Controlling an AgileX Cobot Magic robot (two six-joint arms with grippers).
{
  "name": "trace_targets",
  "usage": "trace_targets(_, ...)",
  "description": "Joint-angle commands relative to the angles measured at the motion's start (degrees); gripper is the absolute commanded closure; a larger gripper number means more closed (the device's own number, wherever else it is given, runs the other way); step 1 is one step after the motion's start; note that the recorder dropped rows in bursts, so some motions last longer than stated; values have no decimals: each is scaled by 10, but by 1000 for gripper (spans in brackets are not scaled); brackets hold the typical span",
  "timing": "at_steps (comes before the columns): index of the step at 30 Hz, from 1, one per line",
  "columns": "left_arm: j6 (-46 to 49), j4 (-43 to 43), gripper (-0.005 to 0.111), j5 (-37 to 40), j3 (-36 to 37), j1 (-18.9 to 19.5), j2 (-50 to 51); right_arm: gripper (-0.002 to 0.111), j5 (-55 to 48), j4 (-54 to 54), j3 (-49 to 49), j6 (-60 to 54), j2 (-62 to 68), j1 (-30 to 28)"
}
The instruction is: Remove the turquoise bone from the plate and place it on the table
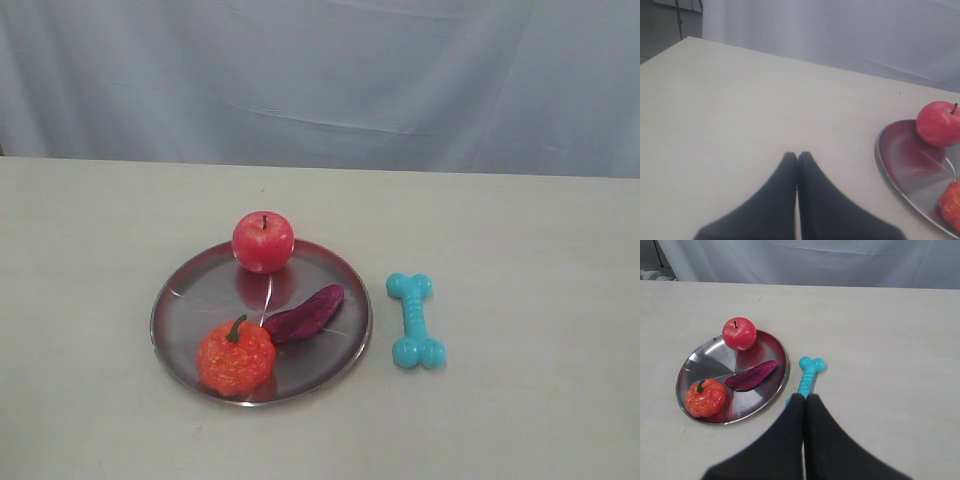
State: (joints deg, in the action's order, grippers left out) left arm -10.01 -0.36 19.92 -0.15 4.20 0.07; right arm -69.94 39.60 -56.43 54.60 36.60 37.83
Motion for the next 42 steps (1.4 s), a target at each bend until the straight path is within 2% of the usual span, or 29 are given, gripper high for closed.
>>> trace_targets(1, -1, 4, 107, -3, 1, 3, -1, 109, 0, 9, -1, 2, -4, 3)
trace_targets(6, -1, 4, 107, -3, 1, 3, -1, 109, 0, 16, -1, -2, -10, -8)
trace_targets(9, -1, 4, 107, -3, 1, 3, -1, 109, 0, -6, -1, 11, -14, -54)
trace_targets(12, -1, 4, 107, -3, 1, 3, -1, 109, 0, -56, 3, 6, -21, -151)
trace_targets(16, -1, 4, 107, -3, 1, 3, -1, 109, 112, -154, 48, -72, -70, -292)
trace_targets(19, -1, 4, 107, -3, 1, 3, -1, 109, 212, -231, 110, -153, -125, -365)
trace_targets(22, -1, 4, 107, -3, 1, 3, -1, 109, 276, -275, 163, -205, -175, -405)
trace_targets(31, -1, 4, 107, -3, 1, 3, -1, 109, 391, -275, 300, -236, -250, -415)
trace_targets(37, -1, 4, 107, -3, 1, 3, -1, 109, 519, -287, 404, -331, -250, -415)
trace_targets(42, -1, 4, 107, -3, 1, 3, -1, 109, 546, -335, 453, -464, -250, -416)
